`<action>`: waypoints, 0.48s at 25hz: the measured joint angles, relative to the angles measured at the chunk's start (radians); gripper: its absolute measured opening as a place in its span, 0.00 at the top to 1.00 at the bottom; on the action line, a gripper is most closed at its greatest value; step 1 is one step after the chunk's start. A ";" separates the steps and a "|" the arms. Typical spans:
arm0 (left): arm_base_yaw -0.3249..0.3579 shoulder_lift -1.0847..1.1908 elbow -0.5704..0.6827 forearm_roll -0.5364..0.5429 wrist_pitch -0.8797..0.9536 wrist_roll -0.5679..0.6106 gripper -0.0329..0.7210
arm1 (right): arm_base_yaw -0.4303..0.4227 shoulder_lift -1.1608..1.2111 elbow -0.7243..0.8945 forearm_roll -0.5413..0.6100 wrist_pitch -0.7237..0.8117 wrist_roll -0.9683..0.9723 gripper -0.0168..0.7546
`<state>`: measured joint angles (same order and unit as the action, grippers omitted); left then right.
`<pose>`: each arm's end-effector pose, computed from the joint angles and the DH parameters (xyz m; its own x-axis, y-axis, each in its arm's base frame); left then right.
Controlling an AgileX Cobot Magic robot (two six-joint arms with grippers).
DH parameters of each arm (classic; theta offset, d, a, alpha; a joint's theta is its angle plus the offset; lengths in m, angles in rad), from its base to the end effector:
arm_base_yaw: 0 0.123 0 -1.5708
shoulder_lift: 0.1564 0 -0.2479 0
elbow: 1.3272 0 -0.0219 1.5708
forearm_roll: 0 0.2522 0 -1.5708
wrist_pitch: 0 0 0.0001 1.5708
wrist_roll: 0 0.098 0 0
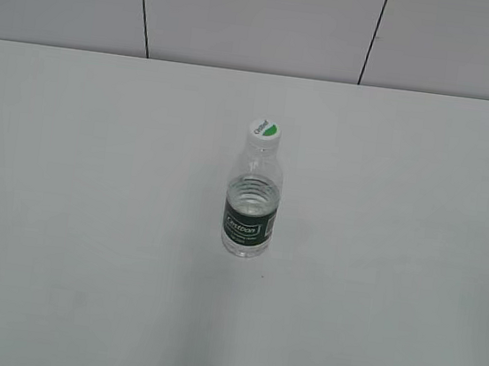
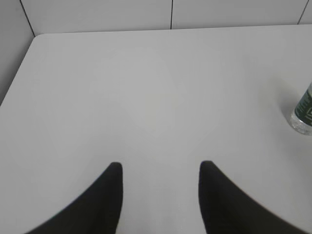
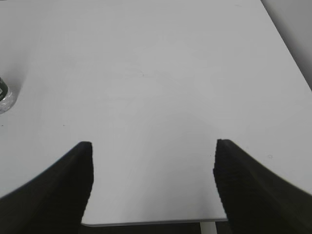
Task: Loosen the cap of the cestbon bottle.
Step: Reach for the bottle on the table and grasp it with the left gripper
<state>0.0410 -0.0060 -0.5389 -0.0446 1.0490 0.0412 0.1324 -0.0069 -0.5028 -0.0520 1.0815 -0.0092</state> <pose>0.0351 -0.0024 0.2871 -0.4042 0.0024 -0.9147 0.0020 1.0000 0.0017 0.0380 0.0005 0.2741 -0.4579 -0.0949 -0.8839 -0.1071 0.9929 -0.0511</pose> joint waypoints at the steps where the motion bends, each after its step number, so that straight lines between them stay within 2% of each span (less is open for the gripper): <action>1: 0.000 0.000 0.000 -0.001 0.000 0.000 0.53 | 0.000 0.000 0.000 0.000 0.000 0.000 0.21; 3: 0.000 0.000 0.000 0.001 0.000 0.000 0.46 | 0.000 0.000 0.000 0.000 0.000 0.000 0.21; 6: 0.000 0.000 -0.004 0.003 -0.018 0.000 0.28 | 0.000 0.000 -0.001 0.000 -0.001 0.000 0.21; 7: 0.000 0.000 -0.011 0.003 -0.035 0.000 0.25 | 0.000 0.000 -0.005 0.000 -0.006 0.000 0.21; 10: 0.000 0.000 -0.026 0.003 -0.165 0.000 0.20 | 0.000 0.000 -0.021 -0.003 -0.093 0.000 0.21; 12: 0.000 0.001 -0.020 0.002 -0.248 0.000 0.19 | 0.000 0.000 -0.022 -0.016 -0.204 0.000 0.21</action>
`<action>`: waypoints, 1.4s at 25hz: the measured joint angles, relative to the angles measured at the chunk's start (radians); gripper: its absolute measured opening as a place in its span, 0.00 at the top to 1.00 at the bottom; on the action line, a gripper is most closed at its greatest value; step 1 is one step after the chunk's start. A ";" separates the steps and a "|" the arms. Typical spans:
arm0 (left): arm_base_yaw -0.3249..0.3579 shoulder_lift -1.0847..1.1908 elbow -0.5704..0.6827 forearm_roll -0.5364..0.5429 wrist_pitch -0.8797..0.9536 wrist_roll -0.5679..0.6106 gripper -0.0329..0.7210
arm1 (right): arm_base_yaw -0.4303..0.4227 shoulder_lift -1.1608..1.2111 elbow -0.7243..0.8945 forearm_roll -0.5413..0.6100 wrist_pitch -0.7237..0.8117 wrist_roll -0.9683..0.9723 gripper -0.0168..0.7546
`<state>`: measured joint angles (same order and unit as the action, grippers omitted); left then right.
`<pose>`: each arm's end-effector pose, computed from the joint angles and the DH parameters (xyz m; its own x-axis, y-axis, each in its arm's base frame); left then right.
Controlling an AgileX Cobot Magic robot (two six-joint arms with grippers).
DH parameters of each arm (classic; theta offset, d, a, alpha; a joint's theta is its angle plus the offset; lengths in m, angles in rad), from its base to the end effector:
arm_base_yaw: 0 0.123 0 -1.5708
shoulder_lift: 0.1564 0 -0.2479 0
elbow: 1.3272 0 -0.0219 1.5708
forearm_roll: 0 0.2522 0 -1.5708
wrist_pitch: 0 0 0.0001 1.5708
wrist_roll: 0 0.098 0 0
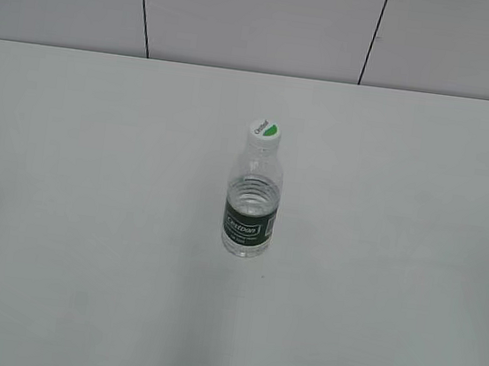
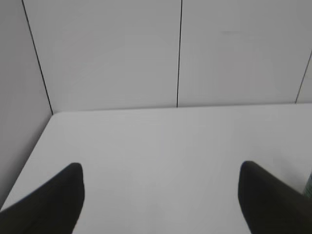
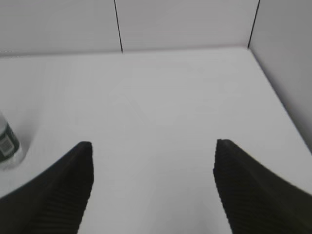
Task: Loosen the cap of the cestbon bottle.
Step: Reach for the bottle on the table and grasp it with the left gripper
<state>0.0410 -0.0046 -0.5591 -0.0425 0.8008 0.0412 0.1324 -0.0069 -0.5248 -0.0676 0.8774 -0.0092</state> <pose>0.0393 -0.0014 0.3160 -0.1489 0.0055 -0.9888 -0.0091 0.9999 0.0069 0.0425 0.0005 0.2991 -0.2477 -0.0858 -0.9650 -0.0951 0.9934 -0.0639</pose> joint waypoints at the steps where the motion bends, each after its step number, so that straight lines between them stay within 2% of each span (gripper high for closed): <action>1: 0.000 0.009 0.009 -0.001 -0.045 0.000 0.19 | 0.000 0.000 0.000 -0.010 -0.051 0.000 0.21; 10: 0.000 0.216 0.196 -0.055 -0.544 0.005 0.19 | 0.000 0.166 -0.001 -0.057 -0.416 0.000 0.21; 15: -0.005 0.409 0.225 -0.050 -0.748 0.005 0.20 | 0.000 0.341 -0.001 -0.061 -0.600 0.000 0.21; 18: -0.026 0.547 0.227 -0.047 -0.868 0.007 0.20 | 0.000 0.450 -0.026 -0.049 -0.623 0.000 0.21; 23: -0.120 0.805 0.227 -0.038 -1.115 0.007 0.21 | 0.000 0.628 -0.145 -0.018 -0.519 0.000 0.21; 28: -0.221 1.086 0.227 0.081 -1.359 0.007 0.22 | 0.000 0.798 -0.300 -0.015 -0.282 0.000 0.21; 33: -0.235 1.312 0.227 0.134 -1.551 -0.041 0.22 | 0.000 0.974 -0.473 0.014 -0.036 0.000 0.23; 35: -0.235 1.383 0.227 0.223 -1.603 -0.056 0.22 | 0.000 1.028 -0.534 0.020 0.045 0.000 0.25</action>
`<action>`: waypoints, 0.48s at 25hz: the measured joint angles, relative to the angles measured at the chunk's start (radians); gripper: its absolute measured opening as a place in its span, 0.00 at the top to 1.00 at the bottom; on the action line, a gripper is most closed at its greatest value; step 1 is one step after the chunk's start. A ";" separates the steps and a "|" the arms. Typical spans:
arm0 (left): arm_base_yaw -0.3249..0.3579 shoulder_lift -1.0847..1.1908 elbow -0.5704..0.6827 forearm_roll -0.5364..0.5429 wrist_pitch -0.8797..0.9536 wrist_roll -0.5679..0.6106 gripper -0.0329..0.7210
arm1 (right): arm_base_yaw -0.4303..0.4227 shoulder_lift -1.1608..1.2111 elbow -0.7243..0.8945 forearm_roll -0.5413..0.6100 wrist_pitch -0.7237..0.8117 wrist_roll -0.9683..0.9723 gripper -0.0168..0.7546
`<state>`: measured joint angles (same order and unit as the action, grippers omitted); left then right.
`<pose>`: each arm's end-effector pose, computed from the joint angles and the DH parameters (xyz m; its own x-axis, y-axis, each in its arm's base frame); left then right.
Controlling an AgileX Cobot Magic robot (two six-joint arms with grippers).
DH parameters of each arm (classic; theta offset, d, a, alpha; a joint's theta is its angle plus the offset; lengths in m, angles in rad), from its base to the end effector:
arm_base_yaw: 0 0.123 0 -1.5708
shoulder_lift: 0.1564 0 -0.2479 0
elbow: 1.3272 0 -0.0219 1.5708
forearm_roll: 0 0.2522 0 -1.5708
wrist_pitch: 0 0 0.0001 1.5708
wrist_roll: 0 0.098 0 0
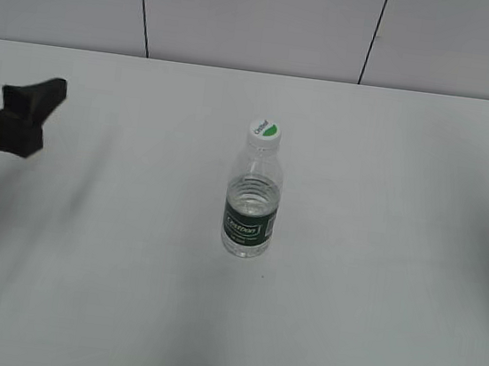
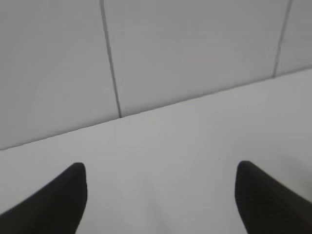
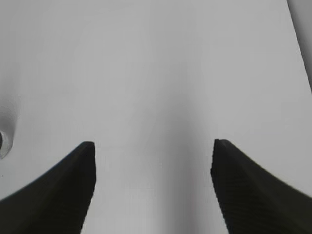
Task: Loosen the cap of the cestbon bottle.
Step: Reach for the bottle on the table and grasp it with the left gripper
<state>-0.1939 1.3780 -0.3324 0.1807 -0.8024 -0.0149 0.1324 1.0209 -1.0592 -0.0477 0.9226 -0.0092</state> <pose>0.2426 -0.0605 0.1610 -0.1243 0.1367 -0.9828 0.3320 0.9391 0.0887 0.2194 0.0255 0.3352 -0.7042 -0.1321 -0.6976 -0.1324 0.9897 -0.0537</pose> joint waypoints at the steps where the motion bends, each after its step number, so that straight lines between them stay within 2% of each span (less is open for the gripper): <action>1: 0.000 0.027 0.000 0.053 -0.030 -0.001 0.22 | 0.000 0.032 -0.033 0.003 0.034 0.000 0.26; 6: 0.000 0.158 0.000 0.221 -0.188 -0.084 0.22 | 0.000 0.201 -0.200 0.010 0.256 0.001 0.28; 12: 0.002 0.316 -0.037 0.507 -0.314 -0.224 0.22 | 0.000 0.365 -0.327 0.067 0.285 0.001 0.28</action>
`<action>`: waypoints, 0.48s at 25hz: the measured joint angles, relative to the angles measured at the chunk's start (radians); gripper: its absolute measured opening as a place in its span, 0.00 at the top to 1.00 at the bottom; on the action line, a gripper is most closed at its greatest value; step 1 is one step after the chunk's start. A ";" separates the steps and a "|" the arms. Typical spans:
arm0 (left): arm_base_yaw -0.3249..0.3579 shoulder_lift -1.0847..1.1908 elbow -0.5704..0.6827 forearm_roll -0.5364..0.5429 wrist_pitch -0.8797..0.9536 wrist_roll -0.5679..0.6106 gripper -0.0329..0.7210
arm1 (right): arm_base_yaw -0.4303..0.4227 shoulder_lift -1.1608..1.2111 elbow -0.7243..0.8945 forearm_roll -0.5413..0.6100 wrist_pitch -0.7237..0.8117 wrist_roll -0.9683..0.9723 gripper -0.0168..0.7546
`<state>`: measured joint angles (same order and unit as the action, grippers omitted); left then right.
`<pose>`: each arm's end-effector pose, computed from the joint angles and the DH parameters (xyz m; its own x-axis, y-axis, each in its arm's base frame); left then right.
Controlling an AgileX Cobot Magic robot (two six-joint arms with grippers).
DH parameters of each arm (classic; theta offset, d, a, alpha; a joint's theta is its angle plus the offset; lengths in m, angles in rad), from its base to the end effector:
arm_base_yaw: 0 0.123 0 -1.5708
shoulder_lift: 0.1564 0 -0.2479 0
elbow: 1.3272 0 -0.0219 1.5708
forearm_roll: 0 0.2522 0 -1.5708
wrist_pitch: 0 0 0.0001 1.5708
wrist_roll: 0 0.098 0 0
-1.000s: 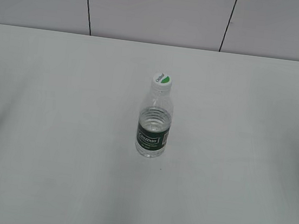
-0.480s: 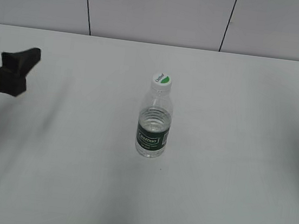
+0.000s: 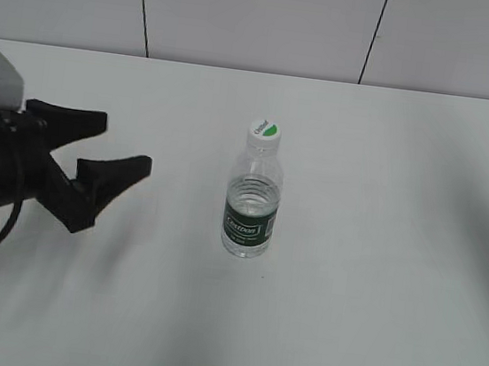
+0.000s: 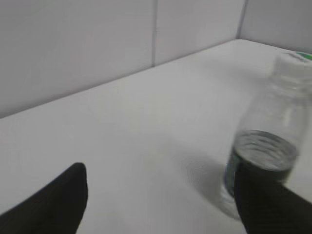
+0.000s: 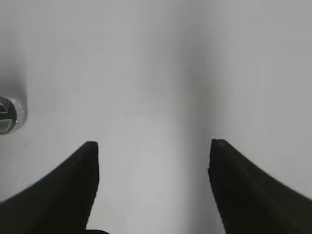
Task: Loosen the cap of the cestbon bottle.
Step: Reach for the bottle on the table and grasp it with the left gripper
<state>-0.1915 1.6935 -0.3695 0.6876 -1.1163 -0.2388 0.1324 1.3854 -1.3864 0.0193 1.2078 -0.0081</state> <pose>0.2348 -0.1024 0.1118 -0.1473 0.1181 -0.9820 0.7214 0.6921 -0.0249 0.2820 0.0393 0.3266 -0.8918 -0.1200 -0.4361 -0.1409 0.9899 0.0157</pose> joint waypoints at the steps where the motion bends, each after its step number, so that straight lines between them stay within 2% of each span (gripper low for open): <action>1: 0.000 0.027 -0.015 0.060 -0.007 -0.025 0.22 | 0.000 0.025 -0.014 0.024 0.000 0.000 0.28; 3: 0.000 0.073 -0.051 0.160 -0.012 -0.050 0.22 | 0.001 0.074 -0.036 0.068 0.001 0.000 0.28; 6: 0.000 0.128 -0.094 0.251 -0.015 -0.065 0.22 | 0.022 0.140 -0.061 0.084 0.002 0.001 0.28; 9: 0.002 0.168 -0.136 0.338 -0.022 -0.087 0.22 | 0.078 0.204 -0.091 0.086 0.004 0.001 0.28; 12: 0.002 0.206 -0.168 0.380 -0.025 -0.091 0.22 | 0.140 0.262 -0.126 0.089 0.005 0.000 0.28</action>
<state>-0.1895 1.8997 -0.5376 1.0671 -1.1414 -0.3294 0.2727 1.6471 -1.5121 0.1087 1.2132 -0.0084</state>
